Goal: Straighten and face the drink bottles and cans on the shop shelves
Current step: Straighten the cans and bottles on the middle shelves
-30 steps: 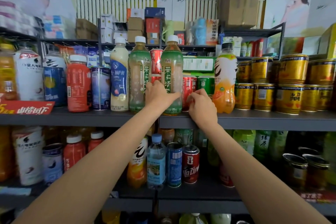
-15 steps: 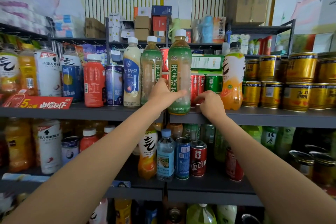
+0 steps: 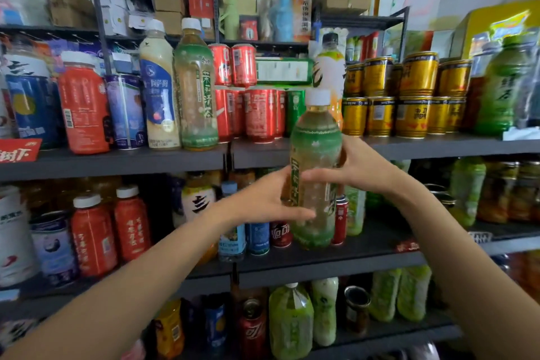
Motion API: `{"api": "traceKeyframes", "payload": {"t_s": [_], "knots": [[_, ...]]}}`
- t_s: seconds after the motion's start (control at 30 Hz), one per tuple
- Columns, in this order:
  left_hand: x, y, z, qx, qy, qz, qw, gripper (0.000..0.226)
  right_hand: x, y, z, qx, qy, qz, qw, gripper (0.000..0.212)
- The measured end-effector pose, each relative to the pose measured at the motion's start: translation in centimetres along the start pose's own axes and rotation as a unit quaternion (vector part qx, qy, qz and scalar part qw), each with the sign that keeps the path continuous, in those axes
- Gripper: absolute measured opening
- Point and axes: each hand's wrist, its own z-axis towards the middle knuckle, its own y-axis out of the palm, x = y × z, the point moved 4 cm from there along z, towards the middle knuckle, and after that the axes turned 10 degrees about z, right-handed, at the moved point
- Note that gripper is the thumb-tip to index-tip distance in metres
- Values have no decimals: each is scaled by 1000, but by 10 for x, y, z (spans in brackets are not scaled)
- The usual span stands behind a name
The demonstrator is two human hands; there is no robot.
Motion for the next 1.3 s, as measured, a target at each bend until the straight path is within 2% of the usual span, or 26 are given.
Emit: {"api": "traceKeyframes", "payload": {"t_s": [0.07, 0.2, 0.37, 0.5, 0.73, 0.8, 0.97, 1.1, 1.17, 1.23, 1.3], "knots": [[-18, 27, 9, -14, -1, 15, 1000, 69, 26, 4, -7, -13, 54, -46, 997, 52], [-50, 55, 32, 20, -77, 59, 995, 63, 78, 13, -9, 45, 92, -115, 988, 67], [-76, 62, 49, 61, -128, 157, 977, 63, 131, 30, -4, 68, 138, -119, 981, 75], [-89, 56, 58, 93, -181, 159, 966, 56, 156, 31, 17, 91, 198, -106, 970, 89], [-93, 55, 70, 100, -203, 142, 964, 81, 163, 36, 41, 103, 221, -138, 960, 71], [-93, 57, 74, 97, -208, 173, 958, 82, 163, 36, 39, 112, 223, -143, 958, 68], [-89, 67, 76, 126, -198, 279, 931, 80, 168, 44, 20, 115, 186, -168, 961, 48], [-94, 72, 67, 142, -177, 331, 916, 78, 174, 51, 3, 134, 149, -206, 958, 45], [-98, 72, 60, 144, -178, 386, 894, 68, 187, 62, -4, 96, 186, -197, 958, 40], [-101, 72, 56, 125, -178, 435, 873, 59, 200, 75, -11, 58, 225, -189, 954, 26], [-104, 73, 53, 104, -175, 467, 861, 58, 206, 82, -13, 62, 234, -184, 953, 21]]}}
